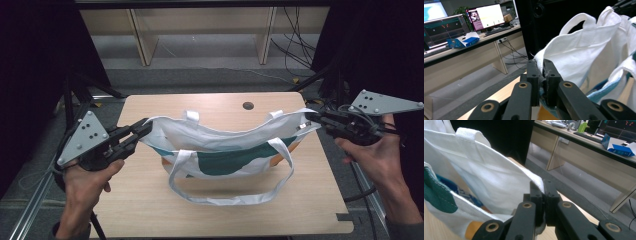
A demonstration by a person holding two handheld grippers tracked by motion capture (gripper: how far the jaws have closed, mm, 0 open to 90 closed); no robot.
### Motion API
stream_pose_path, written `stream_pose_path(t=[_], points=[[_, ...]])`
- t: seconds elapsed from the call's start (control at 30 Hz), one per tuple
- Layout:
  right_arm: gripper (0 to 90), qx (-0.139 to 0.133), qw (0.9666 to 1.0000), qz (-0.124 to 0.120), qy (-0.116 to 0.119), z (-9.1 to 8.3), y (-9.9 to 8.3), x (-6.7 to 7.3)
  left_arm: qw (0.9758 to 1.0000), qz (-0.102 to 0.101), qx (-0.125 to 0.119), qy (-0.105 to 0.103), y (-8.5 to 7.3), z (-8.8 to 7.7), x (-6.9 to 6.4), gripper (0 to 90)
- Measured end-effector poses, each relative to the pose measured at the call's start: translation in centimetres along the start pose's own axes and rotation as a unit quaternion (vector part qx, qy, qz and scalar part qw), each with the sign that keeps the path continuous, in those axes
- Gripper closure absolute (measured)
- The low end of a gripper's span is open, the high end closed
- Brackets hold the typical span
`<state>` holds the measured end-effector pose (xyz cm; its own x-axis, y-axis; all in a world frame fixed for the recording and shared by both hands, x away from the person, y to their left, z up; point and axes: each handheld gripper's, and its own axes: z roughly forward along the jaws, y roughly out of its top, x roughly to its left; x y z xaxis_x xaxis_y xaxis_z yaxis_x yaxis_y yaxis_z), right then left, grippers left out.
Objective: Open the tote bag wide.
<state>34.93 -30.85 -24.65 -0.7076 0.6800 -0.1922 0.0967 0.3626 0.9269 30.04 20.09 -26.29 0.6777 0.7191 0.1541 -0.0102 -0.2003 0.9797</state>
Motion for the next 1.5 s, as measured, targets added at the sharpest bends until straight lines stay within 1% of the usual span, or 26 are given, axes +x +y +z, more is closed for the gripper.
stream_pose_path(t=[0.07, 0.1, 0.17, 0.23, 0.3, 0.37, 0.4, 0.47, 0.5, 0.53, 0.63, 0.7, 0.73, 0.77, 0.83, 0.87, 0.9, 1.0, 1.07, 1.13, 1.17, 1.27, 1.3, 1.4, 1.47, 1.5], points=[[88.4, 0.001, 1.0, 0.005, 0.001, 0.0, 0.1, 0.0, 1.0, -0.004, 0.004, 0.0, -0.1, 0.1, 0.2, 84.6], [88.5, 0.002, 1.0, 0.004, 0.001, 0.2, 0.1, 0.0, 1.0, -0.008, 0.0, 0.006, -0.3, 0.2, 0.4, 84.6], [88.4, 0.002, 0.9999, 0.01, -0.004, 0.5, -0.1, -0.2, 0.9997, -0.022, -0.004, 0.003, -0.8, 0.5, 0.9, 84.6], [88.4, 0.009, 0.9999, 0.011, -0.001, 0.5, -0.2, -0.3, 0.9997, -0.024, -0.001, 0.006, -1.0, 0.6, 1.1, 84.6], [88.4, 0.006, 0.9999, 0.006, -0.007, 0.9, -0.3, -0.5, 0.9996, -0.023, 0.004, 0.013, -1.3, 0.9, 1.4, 84.6], [88.4, 0.01, 0.9998, 0.01, -0.01, 1.1, -0.3, -0.5, 0.9993, -0.034, -0.001, 0.015, -1.8, 1.0, 1.8, 84.6], [88.4, 0.012, 0.9999, 0.003, -0.008, 1.3, -0.3, -0.7, 0.9992, -0.035, 0.001, 0.018, -2.0, 1.1, 1.9, 84.6], [88.4, 0.018, 0.9997, 0.01, -0.009, 1.7, -0.3, -0.5, 0.9991, -0.038, 0.008, 0.02, -2.6, 1.4, 2.2, 84.6], [88.4, 0.02, 0.9997, 0.005, -0.012, 2.0, -0.4, -0.5, 0.9989, -0.04, 0.012, 0.022, -2.9, 1.6, 2.4, 84.5], [88.4, 0.021, 0.9997, 0.005, -0.015, 2.6, -0.6, -0.5, 0.9981, -0.052, 0.016, 0.027, -3.7, 1.9, 2.8, 84.5], [88.4, 0.027, 0.9995, 0.002, -0.017, 3.2, -0.9, -0.5, 0.9977, -0.057, 0.023, 0.029, -4.5, 2.2, 3.2, 84.5], [88.4, 0.03, 0.9994, 0.002, -0.016, 3.9, -1.2, -0.6, 0.9969, -0.058, 0.032, 0.042, -5.2, 2.5, 3.3, 84.4], [88.4, 0.031, 0.9993, 0.003, -0.02, 4.2, -1.4, -0.6, 0.9969, -0.059, 0.033, 0.04, -5.7, 2.7, 3.4, 84.4], [88.4, 0.036, 0.9992, 0.003, -0.019, 4.5, -1.5, -0.7, 0.9963, -0.062, 0.037, 0.047, -6.1, 2.8, 3.3, 84.4], [88.4, 0.043, 0.9989, 0.007, -0.019, 4.9, -1.7, -0.7, 0.9959, -0.067, 0.044, 0.043, -6.6, 3.1, 3.3, 84.4], [88.4, 0.042, 0.9989, 0.009, -0.02, 5.2, -1.9, -0.8, 0.9968, -0.054, 0.042, 0.042, -6.8, 3.2, 3.5, 84.3], [88.4, 0.042, 0.9989, 0.005, -0.022, 5.4, -2.0, -0.9, 0.9953, -0.07, 0.053, 0.043, -7.1, 3.3, 3.3, 84.3], [88.4, 0.059, 0.998, 0.008, -0.021, 6.0, -2.3, -1.1, 0.9938, -0.067, 0.076, 0.046, -8.0, 4.1, 3.4, 84.3], [88.4, 0.059, 0.9978, 0.002, -0.03, 6.5, -2.6, -1.1, 0.9922, -0.079, 0.085, 0.045, -9.1, 4.9, 3.5, 84.2], [88.4, 0.06, 0.9976, 0.002, -0.033, 6.7, -2.7, -1.1, 0.9919, -0.079, 0.089, 0.044, -9.4, 5.2, 3.5, 84.2], [88.4, 0.07, 0.9969, 0.001, -0.036, 7.0, -3.1, -1.1, 0.9909, -0.082, 0.099, 0.041, -10.1, 5.7, 3.5, 84.2], [88.4, 0.085, 0.9957, -0.005, -0.035, 7.5, -3.6, -1.1, 0.99, -0.089, 0.103, 0.037, -10.7, 6.2, 3.6, 84.1], [88.4, 0.091, 0.9952, -0.002, -0.036, 8.0, -4.4, -1.1, 0.9885, -0.094, 0.114, 0.034, -11.2, 6.7, 3.7, 84.1], [88.4, 0.1, 0.9945, 0.002, -0.03, 8.3, -5.0, -1.3, 0.988, -0.1, 0.114, 0.028, -11.6, 7.2, 3.9, 84.1], [88.4, 0.104, 0.994, 0.013, -0.03, 9.0, -5.9, -1.4, 0.9865, -0.101, 0.127, 0.024, -12.0, 8.0, 3.7, 84.1], [88.4, 0.105, 0.9939, 0.013, -0.03, 9.1, -6.1, -1.5, 0.9865, -0.101, 0.127, 0.024, -12.0, 8.0, 3.7, 84.1]])
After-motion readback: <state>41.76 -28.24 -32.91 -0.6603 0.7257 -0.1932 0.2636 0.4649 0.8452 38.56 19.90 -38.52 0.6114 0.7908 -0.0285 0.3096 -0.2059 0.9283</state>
